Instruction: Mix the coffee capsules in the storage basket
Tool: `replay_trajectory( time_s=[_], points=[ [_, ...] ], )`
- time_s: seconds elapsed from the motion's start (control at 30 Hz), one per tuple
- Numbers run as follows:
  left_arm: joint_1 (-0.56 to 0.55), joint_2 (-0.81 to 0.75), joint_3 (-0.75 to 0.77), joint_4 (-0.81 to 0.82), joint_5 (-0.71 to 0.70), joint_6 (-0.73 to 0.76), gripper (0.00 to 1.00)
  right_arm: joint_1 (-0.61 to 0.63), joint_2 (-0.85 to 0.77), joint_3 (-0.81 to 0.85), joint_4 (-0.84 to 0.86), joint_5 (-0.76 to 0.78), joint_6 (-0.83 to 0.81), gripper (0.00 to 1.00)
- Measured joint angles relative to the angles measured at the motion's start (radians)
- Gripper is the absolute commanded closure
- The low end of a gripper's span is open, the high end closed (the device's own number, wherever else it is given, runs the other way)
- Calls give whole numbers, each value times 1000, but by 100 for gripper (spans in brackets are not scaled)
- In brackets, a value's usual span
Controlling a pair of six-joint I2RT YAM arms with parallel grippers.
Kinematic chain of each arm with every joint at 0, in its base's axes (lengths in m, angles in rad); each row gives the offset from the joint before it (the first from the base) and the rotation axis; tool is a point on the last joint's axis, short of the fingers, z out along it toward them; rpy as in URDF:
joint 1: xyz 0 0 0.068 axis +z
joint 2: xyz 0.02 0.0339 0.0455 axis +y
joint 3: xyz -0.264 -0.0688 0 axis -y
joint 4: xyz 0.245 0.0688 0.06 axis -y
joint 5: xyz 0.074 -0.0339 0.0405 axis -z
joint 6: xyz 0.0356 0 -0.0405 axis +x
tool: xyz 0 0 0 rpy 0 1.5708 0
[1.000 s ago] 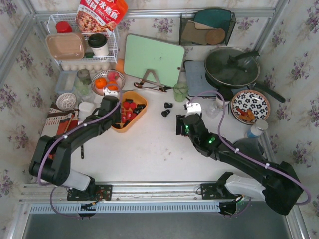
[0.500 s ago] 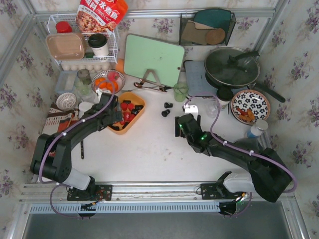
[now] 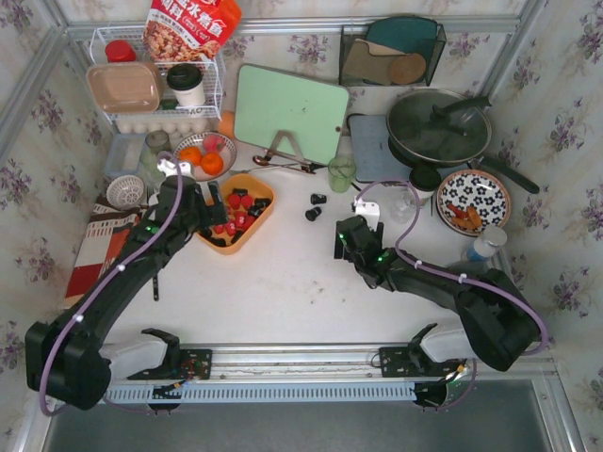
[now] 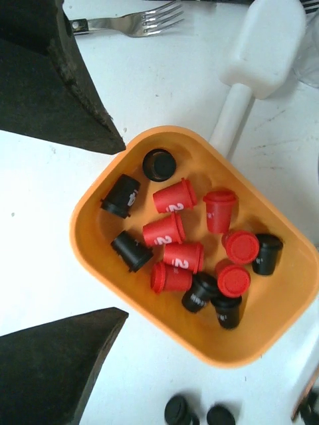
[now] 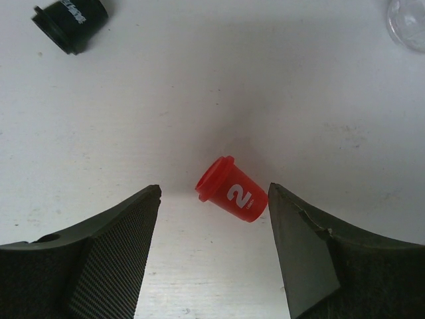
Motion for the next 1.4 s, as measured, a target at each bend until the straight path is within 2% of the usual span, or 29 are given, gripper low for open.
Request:
replay_trajectory(
  time_s=[0.47, 0.9, 1.2, 1.3, 1.4],
  points=[
    [-3, -274, 98, -260, 134, 28, 1, -20, 48, -38, 16, 13, 130, 28],
    [-3, -333, 101, -346, 160, 108, 1, -30, 79, -40, 24, 34, 311, 35],
    [-3, -333, 76, -344, 177, 110, 1, -32, 93, -31, 32, 33, 346, 64],
    [-3, -331, 64, -341, 184, 110, 1, -32, 89, -31, 39, 27, 327, 71],
    [-3, -319, 56, -333, 201, 106, 1, -32, 77, -30, 56, 4, 293, 74]
  ],
)
